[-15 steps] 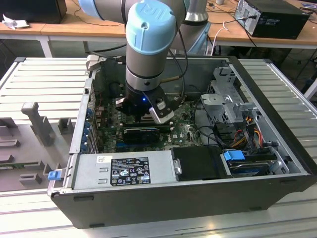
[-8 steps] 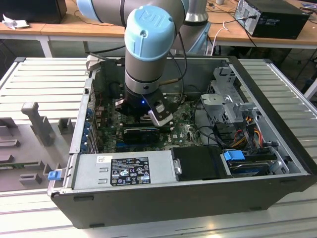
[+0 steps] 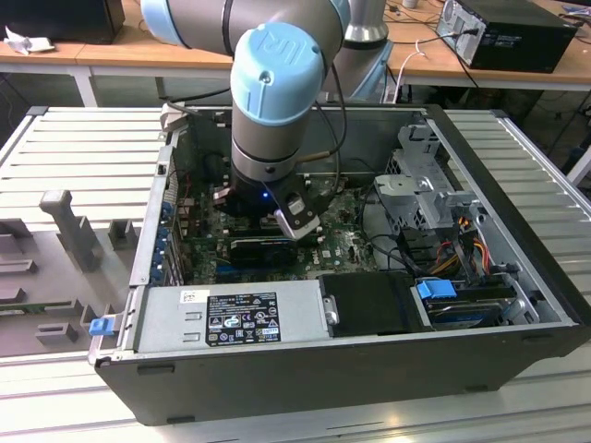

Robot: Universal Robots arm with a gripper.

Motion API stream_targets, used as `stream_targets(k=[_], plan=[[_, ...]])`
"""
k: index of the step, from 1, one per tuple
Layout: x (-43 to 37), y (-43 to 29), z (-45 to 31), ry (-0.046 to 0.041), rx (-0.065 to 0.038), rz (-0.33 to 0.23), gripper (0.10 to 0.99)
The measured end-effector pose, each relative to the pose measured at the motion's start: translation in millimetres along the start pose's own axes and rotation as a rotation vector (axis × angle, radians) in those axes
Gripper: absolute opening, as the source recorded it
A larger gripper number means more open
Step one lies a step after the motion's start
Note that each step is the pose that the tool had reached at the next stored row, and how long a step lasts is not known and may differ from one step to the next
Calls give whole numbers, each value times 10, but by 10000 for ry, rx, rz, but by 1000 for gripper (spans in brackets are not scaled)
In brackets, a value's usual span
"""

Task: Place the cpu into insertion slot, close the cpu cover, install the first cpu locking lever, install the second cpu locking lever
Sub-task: 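Install the second cpu locking lever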

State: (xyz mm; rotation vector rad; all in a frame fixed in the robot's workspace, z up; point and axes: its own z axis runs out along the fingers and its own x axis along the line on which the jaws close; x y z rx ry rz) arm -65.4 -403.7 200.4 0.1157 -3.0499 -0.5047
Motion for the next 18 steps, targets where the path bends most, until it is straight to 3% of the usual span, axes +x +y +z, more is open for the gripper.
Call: stream_targets(k=[4,10,13,18], plan=[[-2,-6,32,-6,-114,-8,106],[1,-17,65,-9,-144,-9,106],[47,-14,72,-10,-150,-10,106],[61,27,-46,-10,-150,-10,106]])
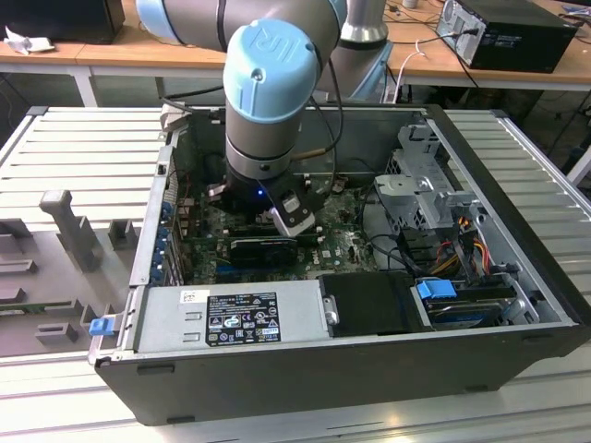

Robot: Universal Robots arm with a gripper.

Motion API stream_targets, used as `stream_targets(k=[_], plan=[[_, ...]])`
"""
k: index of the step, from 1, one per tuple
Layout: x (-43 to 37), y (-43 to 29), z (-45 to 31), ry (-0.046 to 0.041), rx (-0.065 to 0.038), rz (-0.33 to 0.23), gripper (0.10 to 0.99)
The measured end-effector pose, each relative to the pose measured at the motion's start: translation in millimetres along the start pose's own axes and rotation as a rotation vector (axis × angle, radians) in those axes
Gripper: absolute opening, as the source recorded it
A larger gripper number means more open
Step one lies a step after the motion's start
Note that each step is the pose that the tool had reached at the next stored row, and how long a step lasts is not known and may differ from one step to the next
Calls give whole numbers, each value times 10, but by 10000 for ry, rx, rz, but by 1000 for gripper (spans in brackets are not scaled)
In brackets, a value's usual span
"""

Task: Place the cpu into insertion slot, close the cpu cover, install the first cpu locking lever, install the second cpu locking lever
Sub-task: 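Install the second cpu locking lever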

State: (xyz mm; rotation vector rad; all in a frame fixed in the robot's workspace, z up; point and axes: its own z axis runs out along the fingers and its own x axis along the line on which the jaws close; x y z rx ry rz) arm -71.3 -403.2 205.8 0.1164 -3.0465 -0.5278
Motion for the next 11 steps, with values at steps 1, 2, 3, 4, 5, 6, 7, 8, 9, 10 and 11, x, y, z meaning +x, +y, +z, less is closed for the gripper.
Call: stream_targets(k=[1,2,3,4,5,6,7,8,9,10,11], plan=[[0,6,-16,0,0,0,106],[1,10,-28,0,0,0,106],[2,21,-58,0,5,2,106],[2,26,-72,0,11,4,106],[3,31,-88,-1,14,5,106],[4,37,-104,0,18,8,106],[4,40,-110,0,21,8,106],[4,40,-111,-2,19,8,106],[4,40,-111,-2,18,7,106],[4,40,-112,-1,19,7,106],[4,40,-113,-1,21,8,106]])
